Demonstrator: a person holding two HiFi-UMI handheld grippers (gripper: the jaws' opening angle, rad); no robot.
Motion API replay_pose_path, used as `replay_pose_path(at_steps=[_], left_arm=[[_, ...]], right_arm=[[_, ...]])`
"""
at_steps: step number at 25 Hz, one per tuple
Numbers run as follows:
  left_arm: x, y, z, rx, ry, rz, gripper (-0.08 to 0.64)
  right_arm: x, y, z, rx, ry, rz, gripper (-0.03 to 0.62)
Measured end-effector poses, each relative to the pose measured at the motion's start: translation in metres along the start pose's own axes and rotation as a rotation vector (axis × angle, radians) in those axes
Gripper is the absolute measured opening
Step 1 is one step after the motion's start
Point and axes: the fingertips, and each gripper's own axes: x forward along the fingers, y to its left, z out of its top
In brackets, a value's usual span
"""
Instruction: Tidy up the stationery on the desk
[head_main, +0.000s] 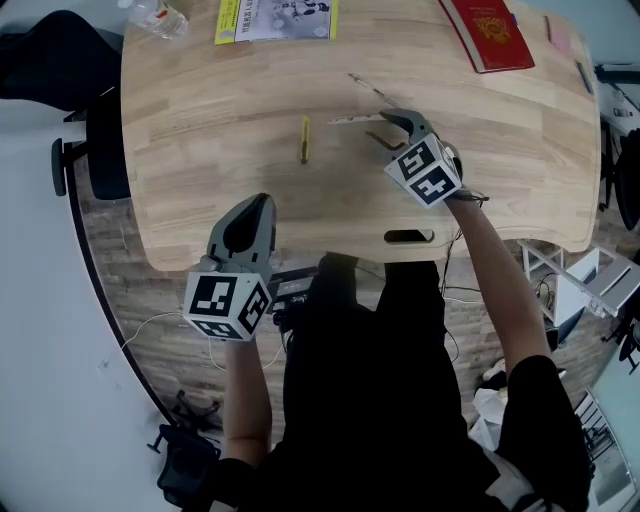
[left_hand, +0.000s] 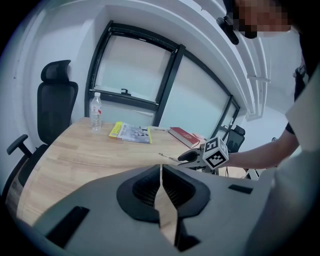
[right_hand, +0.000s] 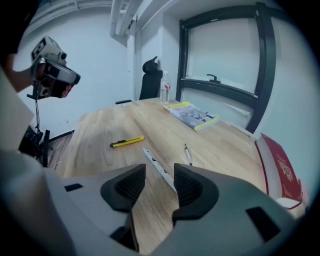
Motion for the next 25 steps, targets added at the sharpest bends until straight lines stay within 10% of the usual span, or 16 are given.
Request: replay_pose_path(at_steps=[25], left_arm=[[0.013,-0.005,-0.005,0.008,0.034,-0.004,0.043]], right_arm=[[0.038,-0.013,-0.030,-0.106,0.166,-0.039,0.074]])
